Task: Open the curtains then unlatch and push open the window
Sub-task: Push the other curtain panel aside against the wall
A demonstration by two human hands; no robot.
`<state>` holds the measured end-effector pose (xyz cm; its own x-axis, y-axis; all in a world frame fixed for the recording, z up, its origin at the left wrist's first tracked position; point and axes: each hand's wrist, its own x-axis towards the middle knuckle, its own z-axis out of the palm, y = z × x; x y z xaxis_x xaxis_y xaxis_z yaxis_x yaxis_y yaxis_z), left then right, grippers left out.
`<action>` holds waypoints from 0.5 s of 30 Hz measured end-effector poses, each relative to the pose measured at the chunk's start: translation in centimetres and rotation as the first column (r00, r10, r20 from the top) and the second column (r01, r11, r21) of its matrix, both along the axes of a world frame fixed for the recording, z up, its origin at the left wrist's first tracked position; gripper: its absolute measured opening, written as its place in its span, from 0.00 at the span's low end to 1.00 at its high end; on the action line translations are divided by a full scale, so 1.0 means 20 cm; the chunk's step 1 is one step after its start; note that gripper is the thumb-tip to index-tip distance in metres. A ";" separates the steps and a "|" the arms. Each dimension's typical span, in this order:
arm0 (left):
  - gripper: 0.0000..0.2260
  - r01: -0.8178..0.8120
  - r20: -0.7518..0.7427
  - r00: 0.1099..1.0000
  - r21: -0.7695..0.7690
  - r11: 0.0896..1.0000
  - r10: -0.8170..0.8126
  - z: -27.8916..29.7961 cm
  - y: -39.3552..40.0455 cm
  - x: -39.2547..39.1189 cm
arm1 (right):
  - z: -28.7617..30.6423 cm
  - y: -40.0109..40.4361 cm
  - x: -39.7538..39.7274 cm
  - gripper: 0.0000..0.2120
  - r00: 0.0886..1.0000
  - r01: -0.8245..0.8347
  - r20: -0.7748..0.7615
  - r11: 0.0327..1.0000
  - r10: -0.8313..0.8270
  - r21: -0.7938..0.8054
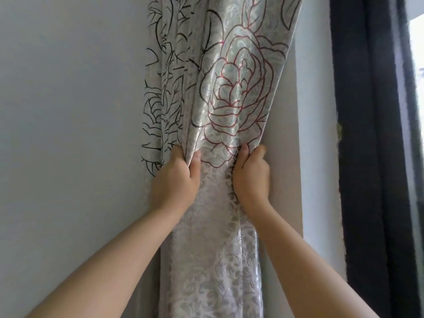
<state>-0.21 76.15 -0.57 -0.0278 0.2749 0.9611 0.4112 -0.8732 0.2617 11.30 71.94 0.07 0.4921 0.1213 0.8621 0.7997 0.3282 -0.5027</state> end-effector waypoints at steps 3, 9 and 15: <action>0.10 0.012 -0.014 1.000 0.004 1.000 -0.012 -0.01 0.16 -0.01 | -0.01 0.16 -0.01 0.13 0.999 0.017 -0.030 1.000 -0.018 -0.024; 0.15 0.020 -0.008 1.000 0.052 0.998 -0.020 0.00 0.43 0.01 | 0.01 0.44 0.02 0.13 0.998 0.052 0.019 0.996 -0.054 0.069; 0.11 0.023 -0.029 0.999 0.039 0.999 -0.022 0.01 0.73 0.02 | 0.03 0.76 0.02 0.14 0.998 0.024 0.050 0.995 -0.029 0.095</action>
